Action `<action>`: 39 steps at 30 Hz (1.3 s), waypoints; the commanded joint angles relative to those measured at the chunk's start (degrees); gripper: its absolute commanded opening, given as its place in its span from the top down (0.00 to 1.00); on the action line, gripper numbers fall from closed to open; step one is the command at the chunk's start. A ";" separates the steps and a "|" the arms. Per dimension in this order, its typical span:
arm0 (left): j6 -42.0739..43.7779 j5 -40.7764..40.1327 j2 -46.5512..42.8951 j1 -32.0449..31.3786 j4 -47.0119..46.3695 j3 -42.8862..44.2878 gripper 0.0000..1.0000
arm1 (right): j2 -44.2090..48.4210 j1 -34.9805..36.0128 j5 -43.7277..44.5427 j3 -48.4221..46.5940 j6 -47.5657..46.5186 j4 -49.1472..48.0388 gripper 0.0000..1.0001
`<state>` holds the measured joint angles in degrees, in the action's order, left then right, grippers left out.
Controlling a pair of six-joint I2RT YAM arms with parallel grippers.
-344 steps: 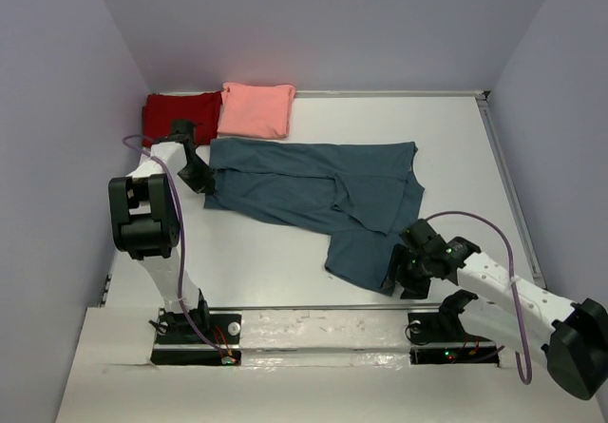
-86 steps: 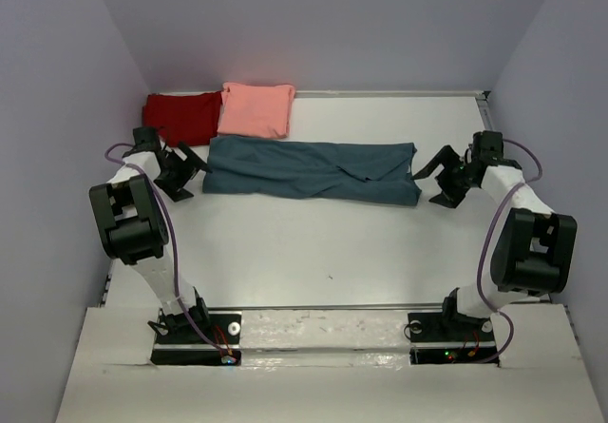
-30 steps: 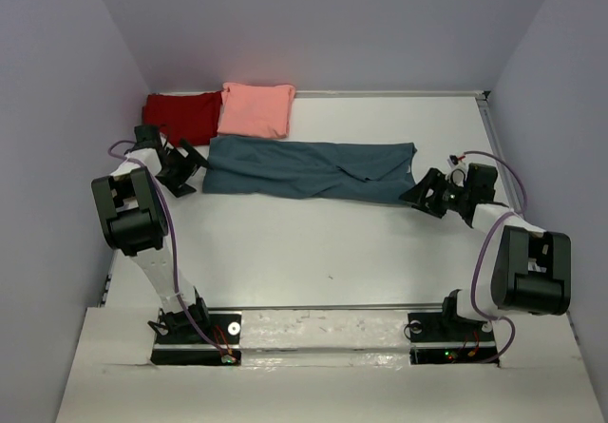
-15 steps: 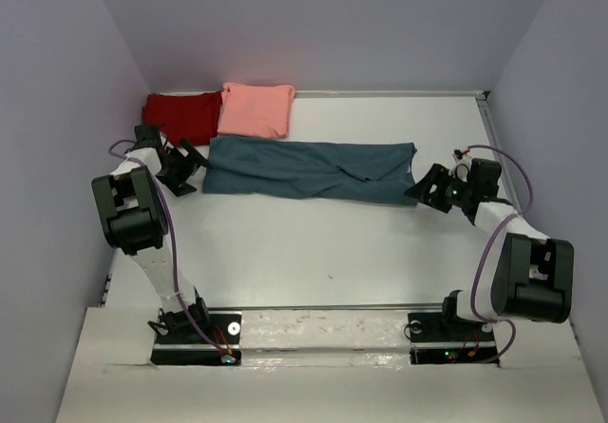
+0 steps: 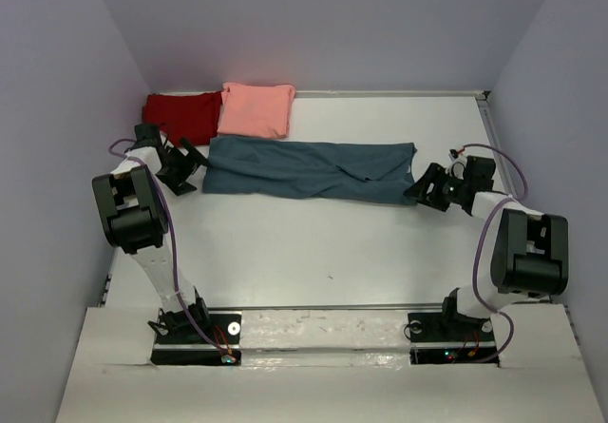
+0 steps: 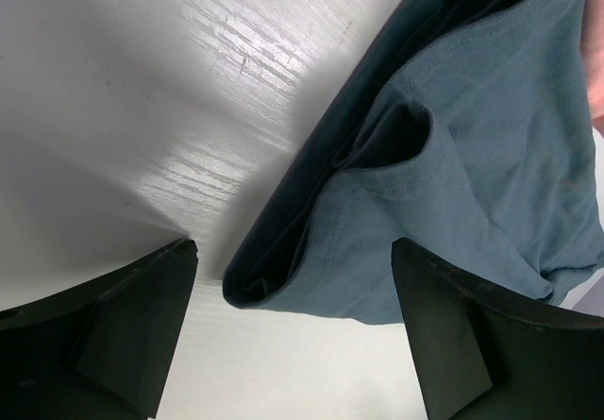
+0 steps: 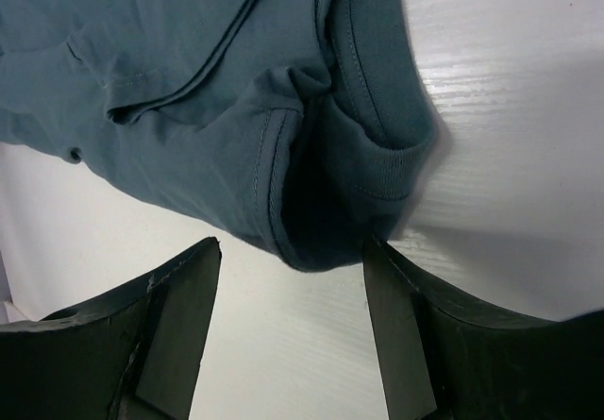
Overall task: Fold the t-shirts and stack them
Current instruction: Fold the other side of the tshirt into a rectangle
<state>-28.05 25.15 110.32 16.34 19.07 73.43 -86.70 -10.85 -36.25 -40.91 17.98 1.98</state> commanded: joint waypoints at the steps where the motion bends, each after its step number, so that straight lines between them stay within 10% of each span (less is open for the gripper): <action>1: 1.07 1.22 0.16 -0.08 0.88 2.51 0.03 | -1.72 0.04 -1.98 -3.65 0.04 -4.88 0.35; 5: 1.07 1.13 0.33 -0.08 0.88 2.60 0.03 | -4.09 0.04 -3.04 -4.97 0.56 -4.79 0.75; 15: 0.98 0.87 0.95 -0.08 0.88 3.21 0.02 | -4.36 0.04 -2.34 -6.99 0.22 2.76 1.00; 39: 0.63 4.03 -0.55 -0.08 4.22 -1.45 0.19 | -6.64 0.04 -0.49 -10.33 -1.89 9.18 1.00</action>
<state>-27.94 27.99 111.46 16.25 19.40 73.47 -93.06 -10.85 -37.30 -49.04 17.43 11.16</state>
